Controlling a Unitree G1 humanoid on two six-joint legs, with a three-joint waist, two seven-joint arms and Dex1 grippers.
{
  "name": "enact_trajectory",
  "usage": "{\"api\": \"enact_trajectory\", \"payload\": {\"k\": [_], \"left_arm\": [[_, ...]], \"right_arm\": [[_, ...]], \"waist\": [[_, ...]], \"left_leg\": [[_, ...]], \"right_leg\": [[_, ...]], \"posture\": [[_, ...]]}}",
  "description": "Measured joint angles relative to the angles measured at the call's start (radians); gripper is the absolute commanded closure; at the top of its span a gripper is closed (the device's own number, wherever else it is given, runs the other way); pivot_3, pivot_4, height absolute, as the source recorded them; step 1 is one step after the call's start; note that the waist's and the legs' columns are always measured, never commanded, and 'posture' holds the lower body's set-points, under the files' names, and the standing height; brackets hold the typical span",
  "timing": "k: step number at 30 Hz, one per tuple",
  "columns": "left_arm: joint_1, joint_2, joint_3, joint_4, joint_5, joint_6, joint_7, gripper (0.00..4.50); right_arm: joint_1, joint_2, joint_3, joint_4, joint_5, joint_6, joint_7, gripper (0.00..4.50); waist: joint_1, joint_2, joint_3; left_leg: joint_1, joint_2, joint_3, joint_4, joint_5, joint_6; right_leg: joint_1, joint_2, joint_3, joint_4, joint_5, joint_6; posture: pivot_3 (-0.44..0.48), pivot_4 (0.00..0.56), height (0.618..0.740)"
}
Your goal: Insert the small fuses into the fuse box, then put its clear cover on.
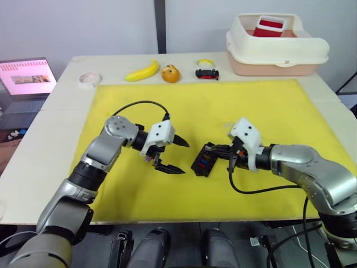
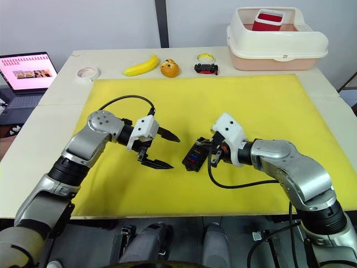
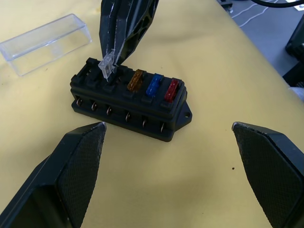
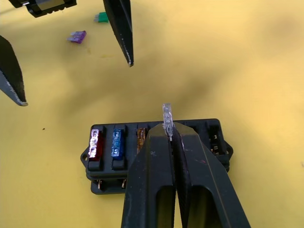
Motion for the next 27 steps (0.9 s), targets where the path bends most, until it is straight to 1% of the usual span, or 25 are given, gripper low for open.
{"api": "enact_trajectory", "payload": {"k": [27], "left_arm": [[0.020,0.004,0.000,-0.013,0.001,0.001,0.002,0.02]], "right_arm": [[0.017,0.005,0.011,0.024,-0.037,-0.031,0.002,4.50]], "waist": [[0.000,0.000,0.000]], "left_leg": [[0.000,0.000,0.000,0.000,0.000,0.000]], "right_leg": [[0.000,0.000,0.000,0.000,0.000,0.000]], "posture": [[0.000,0.150,0.740]]}}
